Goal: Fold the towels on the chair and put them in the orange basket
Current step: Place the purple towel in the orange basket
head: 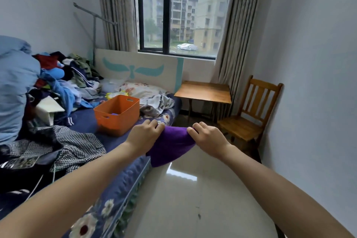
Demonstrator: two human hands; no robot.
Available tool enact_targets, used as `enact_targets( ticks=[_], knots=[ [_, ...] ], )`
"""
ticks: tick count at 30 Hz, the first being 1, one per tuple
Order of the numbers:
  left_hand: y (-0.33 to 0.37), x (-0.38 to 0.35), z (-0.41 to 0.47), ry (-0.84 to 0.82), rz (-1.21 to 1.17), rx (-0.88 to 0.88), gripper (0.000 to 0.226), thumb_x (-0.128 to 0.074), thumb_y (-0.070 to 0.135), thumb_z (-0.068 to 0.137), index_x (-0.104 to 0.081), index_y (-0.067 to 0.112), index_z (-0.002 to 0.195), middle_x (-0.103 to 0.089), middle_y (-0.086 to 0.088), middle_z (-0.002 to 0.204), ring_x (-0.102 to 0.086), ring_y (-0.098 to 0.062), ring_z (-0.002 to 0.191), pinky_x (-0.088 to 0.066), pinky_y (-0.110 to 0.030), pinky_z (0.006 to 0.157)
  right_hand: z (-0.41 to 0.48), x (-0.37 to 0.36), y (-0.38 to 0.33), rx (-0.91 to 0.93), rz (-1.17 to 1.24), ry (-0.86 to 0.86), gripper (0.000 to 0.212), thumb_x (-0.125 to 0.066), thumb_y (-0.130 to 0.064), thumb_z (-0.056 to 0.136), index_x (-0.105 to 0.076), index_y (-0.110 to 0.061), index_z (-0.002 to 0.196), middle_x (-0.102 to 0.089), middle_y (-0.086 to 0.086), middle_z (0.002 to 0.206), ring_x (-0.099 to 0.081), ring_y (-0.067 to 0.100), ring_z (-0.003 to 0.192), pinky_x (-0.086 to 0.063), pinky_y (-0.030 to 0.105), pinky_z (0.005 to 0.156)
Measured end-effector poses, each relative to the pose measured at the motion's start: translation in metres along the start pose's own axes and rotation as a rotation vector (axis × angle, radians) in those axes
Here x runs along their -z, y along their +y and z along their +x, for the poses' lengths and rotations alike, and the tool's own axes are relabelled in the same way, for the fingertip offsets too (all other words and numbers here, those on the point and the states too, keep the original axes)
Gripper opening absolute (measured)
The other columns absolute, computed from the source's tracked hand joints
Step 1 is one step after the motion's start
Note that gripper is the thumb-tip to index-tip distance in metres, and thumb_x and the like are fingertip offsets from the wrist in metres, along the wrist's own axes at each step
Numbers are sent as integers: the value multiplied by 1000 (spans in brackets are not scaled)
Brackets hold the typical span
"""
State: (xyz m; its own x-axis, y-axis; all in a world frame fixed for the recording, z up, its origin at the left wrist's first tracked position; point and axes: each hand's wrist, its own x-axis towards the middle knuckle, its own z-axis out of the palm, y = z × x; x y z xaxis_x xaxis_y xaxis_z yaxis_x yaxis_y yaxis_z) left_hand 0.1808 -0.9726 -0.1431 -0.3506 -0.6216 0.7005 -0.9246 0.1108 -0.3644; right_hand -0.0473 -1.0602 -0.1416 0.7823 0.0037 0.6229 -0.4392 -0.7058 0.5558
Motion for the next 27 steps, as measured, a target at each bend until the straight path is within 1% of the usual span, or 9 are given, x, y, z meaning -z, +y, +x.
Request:
enact_targets(
  ticks=[1,3,5,7,8,10,17,25,27],
  knots=[
    [-1,-10,12,-6,7,-11,36,-31,9,68,-61,9,88,-62,-6,65,-57,-24,48,-40,-22,30,-2,-10,10,8,-2,-13,25,-59,-3,75,-46,-9,96,-59,6,71,-53,19,54,-44,27,38],
    [-5,-38,37,-19,8,-22,34,-34,9,68,-53,11,95,-63,-6,67,-58,-24,49,-41,-21,31,-3,-36,34,10,-1,-25,18,-46,-5,78,-45,-10,95,-58,4,70,-52,18,53,-41,25,37],
    [-10,-59,57,-65,-15,-24,36,-56,5,64,-48,12,99,-64,-7,69,-59,-25,50,-44,-23,32,-2,-59,54,8,18,-36,17,-41,-7,78,-44,-10,94,-58,4,69,-52,17,53,-40,25,37],
    [-14,-83,75,-135,-15,-4,49,-77,0,46,-58,9,91,-64,-7,68,-59,-24,49,-43,-23,32,-1,-88,78,16,46,-40,16,-41,-7,77,-44,-11,93,-58,3,69,-52,17,52,-39,26,36],
    [-16,-95,84,-157,-3,13,49,-81,-1,39,-63,9,84,-63,-6,66,-58,-23,48,-41,-22,31,1,-103,89,21,56,-37,16,-42,-7,76,-43,-12,92,-58,3,68,-52,17,51,-38,26,36],
    [-22,-113,95,-202,3,39,45,-83,-1,36,-66,9,76,-62,-5,63,-57,-22,46,-39,-21,30,7,-127,104,16,79,-41,17,-42,-6,74,-43,-12,90,-57,2,67,-51,17,50,-36,25,35],
    [-86,-202,85,-333,45,117,33,-81,-1,45,-64,12,70,-60,-2,60,-55,-18,44,-42,-20,32,56,-244,113,100,191,-8,18,-42,-8,70,-41,-14,87,-57,0,65,-52,16,50,-35,24,36],
    [-203,-310,79,-358,85,178,26,-75,-4,54,-63,11,72,-59,-5,62,-55,-20,48,-42,-23,34,140,-391,117,212,282,-99,15,-41,-12,74,-45,-13,88,-59,1,69,-57,17,54,-39,22,40],
    [-227,-336,88,-364,74,177,28,-75,-4,53,-63,11,74,-59,-5,64,-56,-21,50,-43,-24,34,159,-420,128,210,302,-107,16,-45,-15,74,-47,-13,90,-60,1,71,-58,16,56,-41,21,41]
  ],
)
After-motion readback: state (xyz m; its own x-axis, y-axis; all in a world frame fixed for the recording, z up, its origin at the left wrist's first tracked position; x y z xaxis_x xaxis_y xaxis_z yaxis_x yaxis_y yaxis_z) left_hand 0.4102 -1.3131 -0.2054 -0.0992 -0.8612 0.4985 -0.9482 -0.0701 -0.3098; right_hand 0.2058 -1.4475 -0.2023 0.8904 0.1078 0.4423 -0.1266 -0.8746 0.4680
